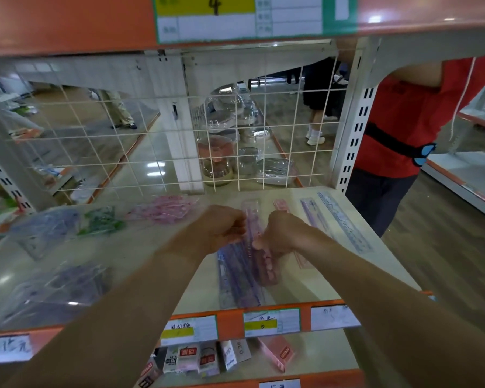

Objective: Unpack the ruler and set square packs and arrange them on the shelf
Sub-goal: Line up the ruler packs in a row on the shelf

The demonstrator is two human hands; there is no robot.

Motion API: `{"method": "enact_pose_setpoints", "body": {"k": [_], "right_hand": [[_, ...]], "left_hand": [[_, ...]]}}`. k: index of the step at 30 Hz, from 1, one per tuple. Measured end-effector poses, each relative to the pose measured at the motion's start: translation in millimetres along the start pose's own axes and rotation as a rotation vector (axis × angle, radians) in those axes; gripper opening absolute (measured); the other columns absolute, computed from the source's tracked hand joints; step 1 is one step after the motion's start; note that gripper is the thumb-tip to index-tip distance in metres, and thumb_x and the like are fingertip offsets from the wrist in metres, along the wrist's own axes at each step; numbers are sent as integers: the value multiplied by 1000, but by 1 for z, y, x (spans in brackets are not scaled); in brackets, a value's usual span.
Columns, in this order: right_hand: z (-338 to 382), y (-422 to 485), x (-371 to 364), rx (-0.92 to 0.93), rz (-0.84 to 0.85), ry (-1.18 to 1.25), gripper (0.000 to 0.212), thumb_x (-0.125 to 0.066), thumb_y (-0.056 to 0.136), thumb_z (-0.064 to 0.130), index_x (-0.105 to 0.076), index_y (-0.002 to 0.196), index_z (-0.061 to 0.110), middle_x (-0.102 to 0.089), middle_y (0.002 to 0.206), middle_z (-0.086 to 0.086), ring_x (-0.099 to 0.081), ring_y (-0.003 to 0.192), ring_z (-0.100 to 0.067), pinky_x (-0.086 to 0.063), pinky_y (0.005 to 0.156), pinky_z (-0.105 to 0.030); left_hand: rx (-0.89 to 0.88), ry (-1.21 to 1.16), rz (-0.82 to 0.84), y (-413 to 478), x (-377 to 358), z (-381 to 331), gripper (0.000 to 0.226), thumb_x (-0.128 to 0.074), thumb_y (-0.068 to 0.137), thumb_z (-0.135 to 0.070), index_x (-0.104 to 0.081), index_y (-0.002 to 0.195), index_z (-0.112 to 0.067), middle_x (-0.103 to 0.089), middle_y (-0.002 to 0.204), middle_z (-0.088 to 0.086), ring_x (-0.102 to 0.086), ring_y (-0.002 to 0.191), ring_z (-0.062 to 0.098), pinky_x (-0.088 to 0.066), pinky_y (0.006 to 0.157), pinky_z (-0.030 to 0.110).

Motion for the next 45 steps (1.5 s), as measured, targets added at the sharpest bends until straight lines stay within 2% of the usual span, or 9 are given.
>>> {"method": "enact_pose_setpoints", "body": {"k": [3, 7, 11, 19, 27, 33, 36, 42, 45], "right_hand": [[-12, 3, -2, -49, 16, 178, 26, -71, 79, 19, -48, 68, 11, -53, 64, -4, -55, 57, -18, -43, 48, -24], [-18, -1, 5, -24, -21, 319, 13, -64, 84, 9, -63, 81, -4, -57, 67, -11, -58, 62, -23, -55, 69, -37], [-11, -14, 13, 46, -19, 417, 18, -60, 89, 11, -68, 84, -4, -61, 71, -11, -55, 58, -15, -45, 48, -19], [18, -23, -10, 116, 104, 467, 26, -61, 91, 13, -57, 65, 10, -50, 56, -4, -49, 46, -12, -39, 41, -16], [17, -27, -9, 139, 99, 677, 12, -55, 95, 16, -64, 87, 17, -54, 62, 1, -49, 52, -9, -41, 45, -15], [11, -28, 2, 174, 93, 841, 12, -56, 94, 16, -69, 93, 19, -67, 76, -2, -62, 73, -13, -51, 72, -26], [4, -30, 14, 189, 8, 740, 15, -55, 94, 15, -70, 93, 15, -67, 78, -3, -59, 71, -11, -48, 63, -19], [-6, -38, 49, 150, -357, 159, 51, -59, 86, 54, -58, 122, 18, -64, 110, 4, -60, 100, -15, -47, 86, -32], [-4, -44, 59, 145, -403, -14, 47, -52, 89, 55, -60, 113, 16, -67, 102, 1, -61, 94, -19, -47, 77, -34]], "left_hand": [[-17, 15, 0, -2, 0, -4, 16, -51, 90, 6, -55, 76, -2, -51, 68, 12, -51, 61, 18, -51, 64, 29], [-33, 33, -14, -5, 2, -5, 15, -52, 89, 7, -57, 78, -3, -52, 70, 12, -52, 61, 18, -53, 62, 31], [-128, 273, -139, -10, 20, -16, 12, -57, 89, -1, -60, 81, -10, -56, 74, 9, -52, 60, 14, -46, 53, 25], [-126, 602, -91, -21, 20, -8, 43, -61, 89, -5, -49, 130, -3, -52, 102, 12, -52, 72, 15, -47, 53, 23], [-158, 234, -156, -20, 23, -5, 51, -63, 87, -4, -43, 134, -1, -56, 94, 15, -53, 69, 16, -45, 55, 25], [-139, -72, -15, -24, 2, -8, 12, -61, 87, -1, -66, 93, -10, -63, 70, 5, -57, 63, 16, -44, 58, 25], [-145, -94, -2, -21, -5, -10, 13, -61, 87, 1, -67, 89, -10, -65, 66, 5, -58, 59, 15, -47, 58, 26], [-155, -47, -64, -9, -14, -16, 11, -62, 86, 3, -66, 90, -5, -66, 71, 9, -62, 59, 17, -54, 54, 27], [-163, -38, -11, -6, -33, -20, 14, -59, 85, 8, -64, 81, -5, -65, 65, 8, -61, 58, 18, -56, 54, 28]]}}
Point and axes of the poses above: each hand's wrist, its own y-axis towards the middle knuckle, its own x-axis out of the back of the hand, z = x × y, the point moved 10 cm from there along y, towards the middle knuckle
